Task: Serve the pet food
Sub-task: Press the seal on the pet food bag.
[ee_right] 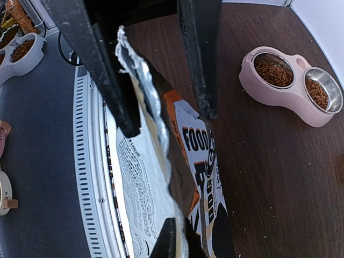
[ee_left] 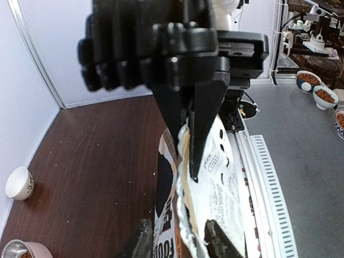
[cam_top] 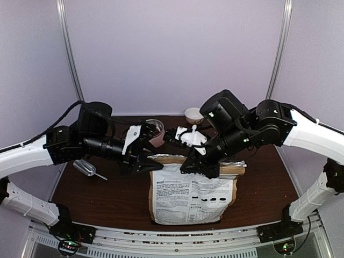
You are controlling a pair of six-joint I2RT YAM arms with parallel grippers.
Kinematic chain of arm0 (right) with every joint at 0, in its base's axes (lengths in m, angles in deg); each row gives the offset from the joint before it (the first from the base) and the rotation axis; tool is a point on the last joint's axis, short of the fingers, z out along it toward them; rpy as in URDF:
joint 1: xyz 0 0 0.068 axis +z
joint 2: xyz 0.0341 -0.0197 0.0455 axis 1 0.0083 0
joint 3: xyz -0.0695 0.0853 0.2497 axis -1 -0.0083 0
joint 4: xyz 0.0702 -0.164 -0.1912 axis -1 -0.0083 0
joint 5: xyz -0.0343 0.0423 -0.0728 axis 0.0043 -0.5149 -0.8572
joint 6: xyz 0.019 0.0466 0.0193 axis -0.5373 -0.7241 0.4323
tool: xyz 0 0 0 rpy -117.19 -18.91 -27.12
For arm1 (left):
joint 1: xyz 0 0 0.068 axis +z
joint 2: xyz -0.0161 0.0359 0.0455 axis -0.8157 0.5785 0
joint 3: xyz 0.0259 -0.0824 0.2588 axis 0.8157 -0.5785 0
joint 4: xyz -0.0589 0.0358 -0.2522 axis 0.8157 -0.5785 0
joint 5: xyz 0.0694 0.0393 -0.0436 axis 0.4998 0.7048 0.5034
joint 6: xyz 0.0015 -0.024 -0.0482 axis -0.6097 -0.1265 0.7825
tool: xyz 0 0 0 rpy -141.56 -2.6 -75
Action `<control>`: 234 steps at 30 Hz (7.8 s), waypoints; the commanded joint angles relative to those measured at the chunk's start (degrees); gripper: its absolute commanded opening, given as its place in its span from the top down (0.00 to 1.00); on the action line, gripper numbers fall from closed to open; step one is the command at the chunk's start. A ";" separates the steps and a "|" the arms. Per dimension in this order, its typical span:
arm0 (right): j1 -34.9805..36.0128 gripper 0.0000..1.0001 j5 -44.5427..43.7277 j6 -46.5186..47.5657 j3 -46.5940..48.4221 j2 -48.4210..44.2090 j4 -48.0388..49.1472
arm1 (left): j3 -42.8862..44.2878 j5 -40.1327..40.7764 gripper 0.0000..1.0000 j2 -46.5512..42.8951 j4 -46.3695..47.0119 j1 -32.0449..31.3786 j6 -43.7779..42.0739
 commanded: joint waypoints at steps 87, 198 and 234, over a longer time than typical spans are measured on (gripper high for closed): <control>2.84 1.00 -27.07 -3.12 -8.35 -11.47 -12.51 | -8.76 6.47 1.00 -14.55 4.86 6.42 3.97; -11.95 1.00 11.27 -10.83 -46.86 -37.99 48.82 | 42.97 11.32 0.53 30.40 -28.11 -10.16 7.97; -11.90 1.00 7.73 -9.34 -46.59 -40.99 44.65 | 38.52 29.19 1.00 25.13 -35.00 -10.03 1.64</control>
